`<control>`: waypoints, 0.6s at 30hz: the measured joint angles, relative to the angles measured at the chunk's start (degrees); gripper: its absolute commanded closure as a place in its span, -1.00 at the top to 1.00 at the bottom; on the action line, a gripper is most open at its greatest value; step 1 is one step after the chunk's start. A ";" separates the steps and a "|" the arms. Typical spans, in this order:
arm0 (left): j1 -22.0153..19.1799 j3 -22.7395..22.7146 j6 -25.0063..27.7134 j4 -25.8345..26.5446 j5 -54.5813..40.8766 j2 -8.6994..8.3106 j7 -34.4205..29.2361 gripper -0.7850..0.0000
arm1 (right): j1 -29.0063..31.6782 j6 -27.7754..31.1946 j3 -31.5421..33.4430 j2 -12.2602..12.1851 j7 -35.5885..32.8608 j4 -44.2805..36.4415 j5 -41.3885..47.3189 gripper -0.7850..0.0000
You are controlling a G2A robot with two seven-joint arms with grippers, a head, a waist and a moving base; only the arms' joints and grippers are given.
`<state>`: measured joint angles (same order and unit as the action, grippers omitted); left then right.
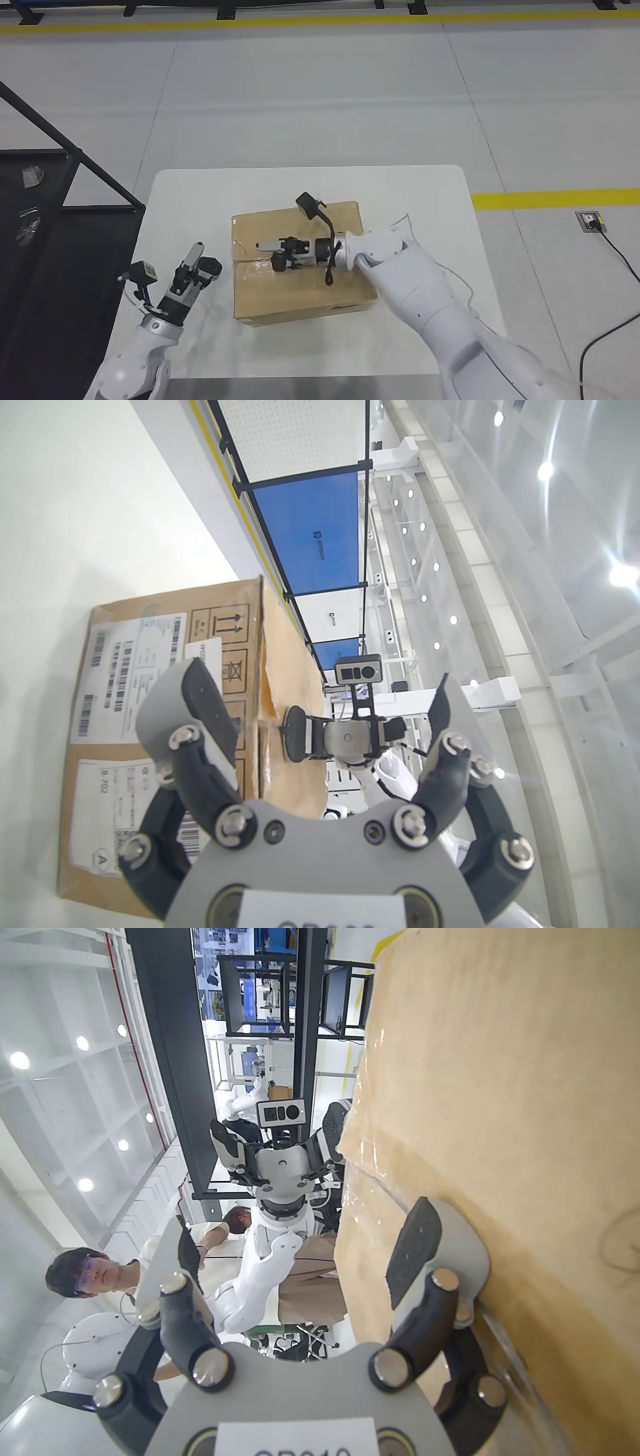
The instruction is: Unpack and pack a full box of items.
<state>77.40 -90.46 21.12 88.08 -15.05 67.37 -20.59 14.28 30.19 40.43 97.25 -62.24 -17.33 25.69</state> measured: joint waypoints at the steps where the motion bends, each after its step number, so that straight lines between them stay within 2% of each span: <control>1: -0.08 0.01 -0.04 -0.02 0.04 0.00 -0.04 1.00 | 0.17 0.19 0.35 -0.36 -0.42 -0.32 -0.01 1.00; 11: -0.90 0.17 -0.56 -0.18 0.41 0.06 -0.31 1.00 | 2.76 0.21 4.18 -4.77 -1.88 -6.03 -2.68 1.00; 18: -1.26 0.12 -0.84 -0.35 0.52 0.09 -0.32 1.00 | 6.05 -1.99 8.39 -8.89 0.88 -13.24 -6.56 1.00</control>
<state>76.14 -90.34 20.29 87.72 -14.52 67.46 -20.91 20.33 28.20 48.82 88.35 -61.37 -30.57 19.13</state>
